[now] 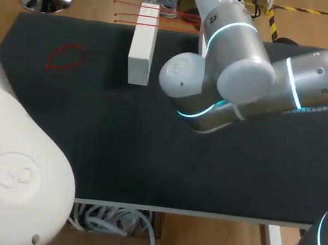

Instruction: Grab the tape and strap the tape.

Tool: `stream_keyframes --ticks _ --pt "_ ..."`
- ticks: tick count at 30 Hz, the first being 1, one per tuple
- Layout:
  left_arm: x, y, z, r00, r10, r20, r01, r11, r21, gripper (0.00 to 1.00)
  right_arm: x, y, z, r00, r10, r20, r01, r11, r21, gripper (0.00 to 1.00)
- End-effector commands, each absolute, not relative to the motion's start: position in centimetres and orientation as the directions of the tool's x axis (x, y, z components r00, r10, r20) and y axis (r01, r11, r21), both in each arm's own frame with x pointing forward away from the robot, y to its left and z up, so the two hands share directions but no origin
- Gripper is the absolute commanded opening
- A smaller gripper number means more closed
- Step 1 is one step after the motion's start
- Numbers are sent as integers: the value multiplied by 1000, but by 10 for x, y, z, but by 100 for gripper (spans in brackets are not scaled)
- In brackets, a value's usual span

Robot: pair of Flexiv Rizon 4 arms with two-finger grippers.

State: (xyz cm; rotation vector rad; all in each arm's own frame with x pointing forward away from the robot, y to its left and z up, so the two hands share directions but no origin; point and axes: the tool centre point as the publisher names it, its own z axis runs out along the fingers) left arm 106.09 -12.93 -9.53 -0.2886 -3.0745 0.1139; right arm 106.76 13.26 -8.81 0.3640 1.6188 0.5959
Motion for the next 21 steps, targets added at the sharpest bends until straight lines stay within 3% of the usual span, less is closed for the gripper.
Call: stream_keyframes --ticks 1,8,21 --pt "1061 -130 -94 -981 186 47 182 980 -74 0 1063 138 -85 -150 507 -849 -86 848 522 0" --pt "1061 -130 -94 -981 186 47 182 980 -74 0 1059 142 -83 -95 352 -931 -34 934 356 0" --pt "1061 -130 -94 -981 186 47 182 980 -74 0 1058 146 -84 -71 303 -950 32 953 302 0"
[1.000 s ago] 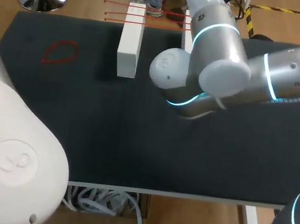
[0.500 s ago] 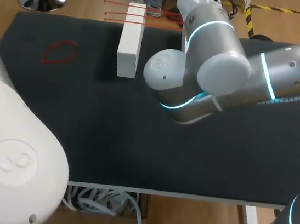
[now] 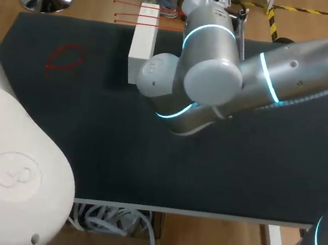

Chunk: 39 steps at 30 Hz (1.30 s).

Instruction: Grab the tape and strap the tape.

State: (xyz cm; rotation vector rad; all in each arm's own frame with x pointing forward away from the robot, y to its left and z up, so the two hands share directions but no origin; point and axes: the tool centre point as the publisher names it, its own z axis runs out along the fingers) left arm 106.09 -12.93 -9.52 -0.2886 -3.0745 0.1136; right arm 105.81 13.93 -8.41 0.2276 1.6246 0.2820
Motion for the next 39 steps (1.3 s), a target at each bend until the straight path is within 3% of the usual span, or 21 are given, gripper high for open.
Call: stream_keyframes --ticks 1,39 --pt "1061 -130 -94 -981 186 47 182 980 -74 0 1058 146 -84 -71 303 -950 32 953 302 0" --pt "1061 -130 -94 -981 186 47 182 980 -74 0 1065 177 -84 -96 238 -967 -12 971 240 0"
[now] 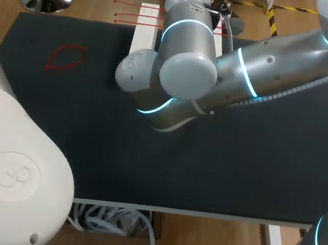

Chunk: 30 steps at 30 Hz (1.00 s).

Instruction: Grab the tape and strap the tape.

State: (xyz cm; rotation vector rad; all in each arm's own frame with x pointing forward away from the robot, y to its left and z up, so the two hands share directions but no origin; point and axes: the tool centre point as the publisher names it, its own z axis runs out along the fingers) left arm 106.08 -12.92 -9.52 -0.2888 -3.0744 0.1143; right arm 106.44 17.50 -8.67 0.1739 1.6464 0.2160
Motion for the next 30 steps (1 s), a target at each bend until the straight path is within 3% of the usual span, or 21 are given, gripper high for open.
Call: stream_keyframes --ticks 1,30 --pt "1061 -130 -94 -981 186 47 182 980 -74 0 1065 178 -85 -97 237 -967 -13 971 239 0" --pt "1061 -130 -94 -981 186 47 182 980 -74 0 1067 190 -87 -118 214 -970 -22 976 218 0"
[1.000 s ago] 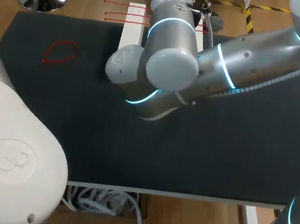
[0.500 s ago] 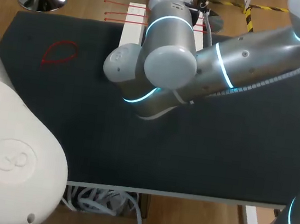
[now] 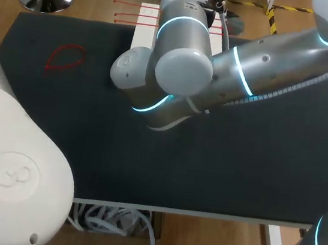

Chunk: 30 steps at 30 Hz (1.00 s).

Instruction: Grab the tape and strap the tape.

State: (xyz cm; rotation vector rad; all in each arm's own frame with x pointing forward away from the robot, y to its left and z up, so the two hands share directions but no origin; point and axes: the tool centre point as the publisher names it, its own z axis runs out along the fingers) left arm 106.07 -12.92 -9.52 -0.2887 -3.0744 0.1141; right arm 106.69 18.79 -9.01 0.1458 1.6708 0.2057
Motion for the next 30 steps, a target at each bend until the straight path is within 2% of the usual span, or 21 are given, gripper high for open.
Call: stream_keyframes --ticks 1,30 --pt "1061 -130 -94 -981 186 47 182 980 -74 0 1067 190 -87 -118 214 -970 -23 976 218 0" --pt "1061 -130 -94 -981 186 47 182 980 -74 0 1064 185 -83 -108 210 -972 -12 977 212 0"
